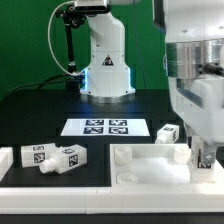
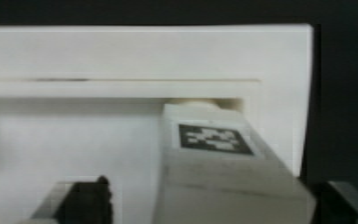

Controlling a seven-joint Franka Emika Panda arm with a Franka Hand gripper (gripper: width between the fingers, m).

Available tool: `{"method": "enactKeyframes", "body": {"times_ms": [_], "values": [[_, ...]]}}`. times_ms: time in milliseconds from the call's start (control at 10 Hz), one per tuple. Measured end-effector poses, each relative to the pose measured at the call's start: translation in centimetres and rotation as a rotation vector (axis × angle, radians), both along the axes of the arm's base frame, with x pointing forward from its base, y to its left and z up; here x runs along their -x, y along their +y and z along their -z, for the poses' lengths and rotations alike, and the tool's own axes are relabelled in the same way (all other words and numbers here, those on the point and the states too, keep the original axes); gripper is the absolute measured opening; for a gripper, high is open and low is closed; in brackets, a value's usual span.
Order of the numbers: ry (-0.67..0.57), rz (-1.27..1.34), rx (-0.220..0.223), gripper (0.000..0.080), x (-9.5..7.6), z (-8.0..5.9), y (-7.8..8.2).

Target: Assemble one leg

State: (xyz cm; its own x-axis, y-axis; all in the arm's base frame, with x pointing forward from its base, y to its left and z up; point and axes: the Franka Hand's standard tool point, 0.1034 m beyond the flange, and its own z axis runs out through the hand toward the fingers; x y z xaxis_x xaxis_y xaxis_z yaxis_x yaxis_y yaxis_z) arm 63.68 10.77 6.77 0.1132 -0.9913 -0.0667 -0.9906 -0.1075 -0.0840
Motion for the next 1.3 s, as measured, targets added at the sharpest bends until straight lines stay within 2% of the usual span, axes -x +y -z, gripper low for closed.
{"method": "enactKeyframes", "body": {"times_ms": [100, 200, 300, 400, 600, 800, 1000, 1100, 1200, 1300], "values": [[-0.015, -0.234, 0.026, 0.0602, 0.03, 0.02, 0.03], [-0.009, -0.425, 0.041, 0.0635, 0.24, 0.03, 0.19], [0.001, -0.564, 0.048, 0.0635, 0.36, -0.02, 0.38], [-0.003, -0.560, 0.050, 0.0647, 0.29, -0.02, 0.26], [-0.012, -0.769, 0.078, 0.0649, 0.28, 0.00, 0.14], [-0.053, -1.125, 0.156, 0.0649, -0.26, -0.09, 1.01], [-0.050, -1.083, 0.152, 0.0622, -0.25, -0.08, 0.88], [-0.050, -1.077, 0.151, 0.0444, -0.25, -0.08, 0.88], [-0.048, -1.014, 0.146, 0.0444, -0.25, -0.07, 0.87], [-0.045, -0.948, 0.142, 0.0282, -0.25, -0.08, 0.81]]}}
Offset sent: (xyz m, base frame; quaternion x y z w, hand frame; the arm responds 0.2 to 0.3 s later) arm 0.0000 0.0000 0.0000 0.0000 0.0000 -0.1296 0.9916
